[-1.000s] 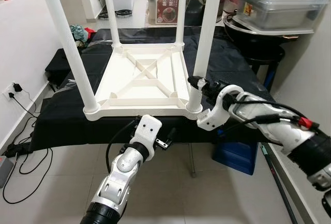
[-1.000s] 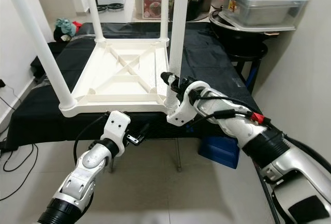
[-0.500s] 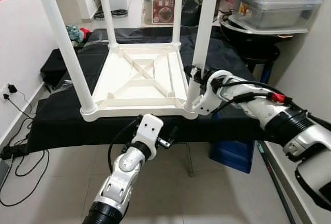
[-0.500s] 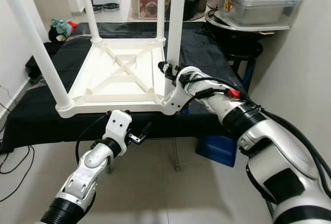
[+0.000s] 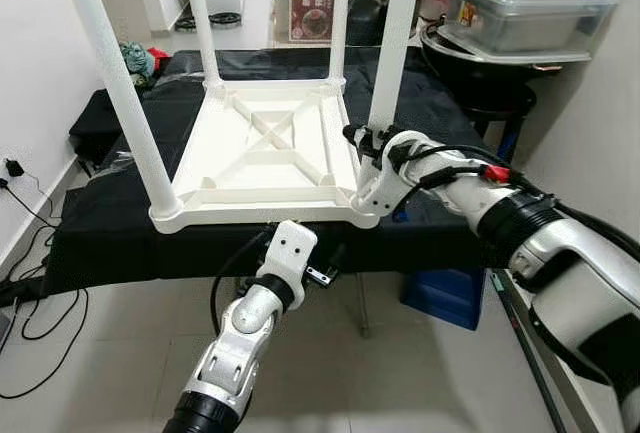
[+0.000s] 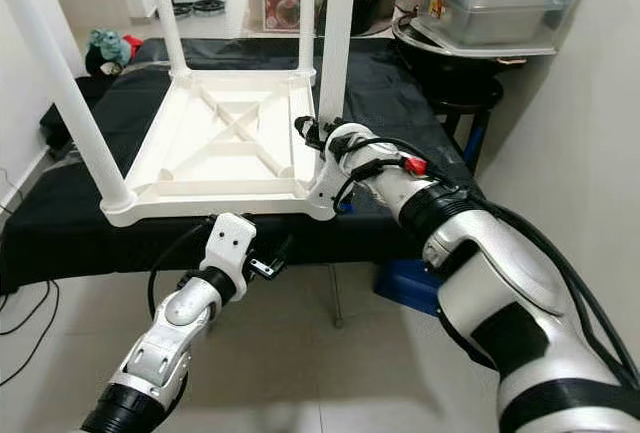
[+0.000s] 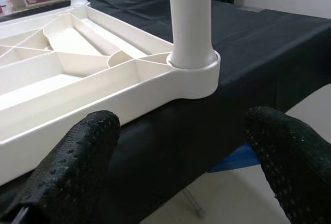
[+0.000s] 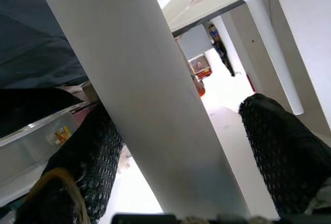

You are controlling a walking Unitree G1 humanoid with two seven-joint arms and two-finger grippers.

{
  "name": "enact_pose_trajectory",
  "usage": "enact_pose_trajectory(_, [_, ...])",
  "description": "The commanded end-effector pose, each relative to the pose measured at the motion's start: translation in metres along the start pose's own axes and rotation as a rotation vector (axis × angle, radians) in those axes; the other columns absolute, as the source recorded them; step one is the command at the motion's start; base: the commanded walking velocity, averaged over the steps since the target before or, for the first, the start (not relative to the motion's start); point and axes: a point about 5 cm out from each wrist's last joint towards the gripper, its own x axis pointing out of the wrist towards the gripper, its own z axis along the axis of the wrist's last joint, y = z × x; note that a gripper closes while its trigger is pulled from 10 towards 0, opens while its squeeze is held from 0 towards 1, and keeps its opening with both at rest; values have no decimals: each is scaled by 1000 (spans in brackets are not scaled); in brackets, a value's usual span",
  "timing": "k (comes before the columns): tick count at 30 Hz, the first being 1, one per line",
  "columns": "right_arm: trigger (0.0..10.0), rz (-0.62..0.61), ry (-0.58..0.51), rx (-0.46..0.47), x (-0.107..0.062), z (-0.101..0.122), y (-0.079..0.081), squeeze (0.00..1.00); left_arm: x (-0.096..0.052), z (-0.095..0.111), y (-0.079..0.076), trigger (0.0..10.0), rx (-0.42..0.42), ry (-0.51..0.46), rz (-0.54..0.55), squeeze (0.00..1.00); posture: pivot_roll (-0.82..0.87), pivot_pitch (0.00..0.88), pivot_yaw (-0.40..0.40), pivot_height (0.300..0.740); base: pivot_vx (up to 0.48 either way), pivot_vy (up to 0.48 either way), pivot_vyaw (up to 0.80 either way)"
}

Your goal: Building children table

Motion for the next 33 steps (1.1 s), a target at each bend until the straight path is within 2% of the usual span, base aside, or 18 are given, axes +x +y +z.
enact_pose_trajectory(1, [10000,-29,0,-19,2,2,-9,0,-2,0,-2,10000,-4,-2,0,0,29,0,-60,740,0,0,0])
enact_pose_trajectory(17, [10000,-17,-1,-15,12,12,-16,0,-4,-2,-4,10000,-13,4,0,0,44,0,-72,740,0,0,0])
enact_pose_trajectory(22, [10000,-31,21,-2,14,9,-23,0,-5,-2,-5,10000,-17,6,-3,0,41,0,-75,740,0,0,0])
enact_pose_trajectory(23, [0,-41,25,-1,14,8,-26,0,-5,-2,-5,10000,-16,6,-4,0,41,0,-78,740,0,0,0])
enact_pose_trajectory(33, [0,-84,41,25,15,3,-32,0,-4,-1,-5,10000,-16,6,-1,0,38,0,-82,740,0,0,0])
